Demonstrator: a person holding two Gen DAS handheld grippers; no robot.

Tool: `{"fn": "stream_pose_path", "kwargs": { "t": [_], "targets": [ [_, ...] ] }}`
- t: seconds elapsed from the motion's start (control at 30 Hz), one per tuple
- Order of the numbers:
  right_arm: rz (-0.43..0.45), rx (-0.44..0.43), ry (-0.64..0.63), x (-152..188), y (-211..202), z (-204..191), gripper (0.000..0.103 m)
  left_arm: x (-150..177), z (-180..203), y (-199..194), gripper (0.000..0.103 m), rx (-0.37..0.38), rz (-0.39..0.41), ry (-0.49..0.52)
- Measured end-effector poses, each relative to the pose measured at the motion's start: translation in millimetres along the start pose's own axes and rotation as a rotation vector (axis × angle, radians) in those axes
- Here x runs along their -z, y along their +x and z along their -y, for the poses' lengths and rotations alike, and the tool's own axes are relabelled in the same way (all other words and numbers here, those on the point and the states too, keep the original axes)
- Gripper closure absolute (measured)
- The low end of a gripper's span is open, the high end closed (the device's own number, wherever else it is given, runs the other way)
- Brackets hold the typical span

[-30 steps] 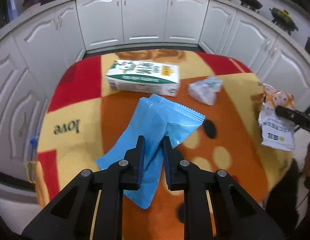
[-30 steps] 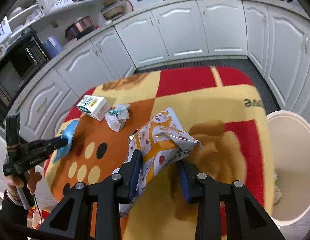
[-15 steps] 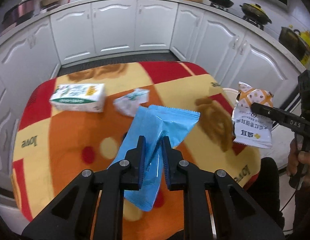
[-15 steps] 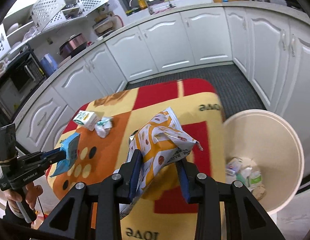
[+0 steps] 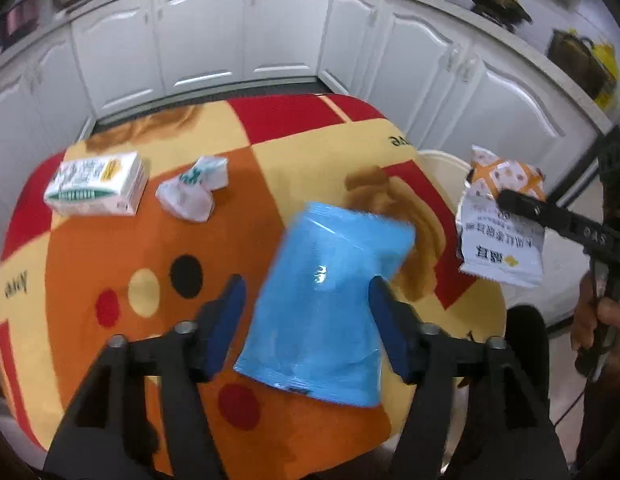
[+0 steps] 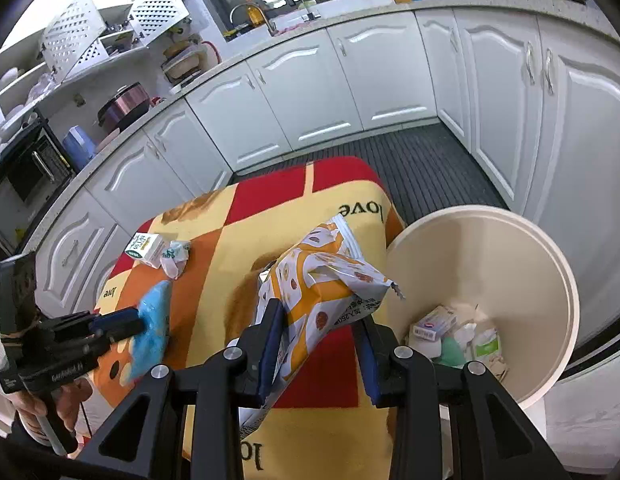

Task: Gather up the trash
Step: 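Carry blue pack and snack bag over the bin and release both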

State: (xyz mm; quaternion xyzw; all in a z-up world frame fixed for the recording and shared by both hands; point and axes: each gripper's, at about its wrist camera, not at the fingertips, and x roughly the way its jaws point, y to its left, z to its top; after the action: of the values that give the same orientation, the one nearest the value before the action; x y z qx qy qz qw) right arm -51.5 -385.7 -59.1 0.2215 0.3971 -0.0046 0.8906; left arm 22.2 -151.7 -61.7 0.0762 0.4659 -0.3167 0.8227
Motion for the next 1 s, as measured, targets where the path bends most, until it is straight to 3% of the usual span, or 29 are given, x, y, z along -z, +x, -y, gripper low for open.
{"fn": "stream_pose_path", "kwargs": {
  "t": [0.13, 0.33, 0.37, 0.43, 0.5, 0.53, 0.7, 0.8, 1.0],
  "targets": [
    [-0.012, -0.017, 0.002, 1, 4, -1, 0.070, 8, 1, 25, 0.040, 0.006, -0.073, -0.027],
    [-0.014, -0.009, -0.011, 0, 3, -1, 0.070, 6, 11, 29, 0.042, 0.007, -0.034, -0.005],
    [-0.014, -0.009, -0.011, 0, 3, -1, 0.070, 6, 15, 32, 0.054, 0.015, -0.044, 0.010],
    [-0.014, -0.006, -0.010, 0, 2, 1, 0.070, 7, 18, 34, 0.058, 0.028, -0.060, 0.023],
    [-0.010, -0.006, -0.002, 1, 1, 4, 0.070, 9, 23, 33, 0.077, 0.035, -0.075, 0.048],
    [-0.009, -0.006, 0.002, 0, 0, 5, 0.070, 9, 23, 33, 0.093, 0.044, -0.090, 0.045],
    [0.004, -0.005, 0.018, 0, -4, 13, 0.070, 11, 30, 23, 0.097, 0.066, -0.063, 0.064],
    [0.013, -0.002, 0.026, -1, -7, 16, 0.070, 2, 33, 14, 0.099, 0.113, -0.045, 0.040],
    [0.049, 0.018, 0.051, -5, -22, 30, 0.070, -22, 55, 8, 0.099, 0.114, 0.005, 0.064]
  ]
}}
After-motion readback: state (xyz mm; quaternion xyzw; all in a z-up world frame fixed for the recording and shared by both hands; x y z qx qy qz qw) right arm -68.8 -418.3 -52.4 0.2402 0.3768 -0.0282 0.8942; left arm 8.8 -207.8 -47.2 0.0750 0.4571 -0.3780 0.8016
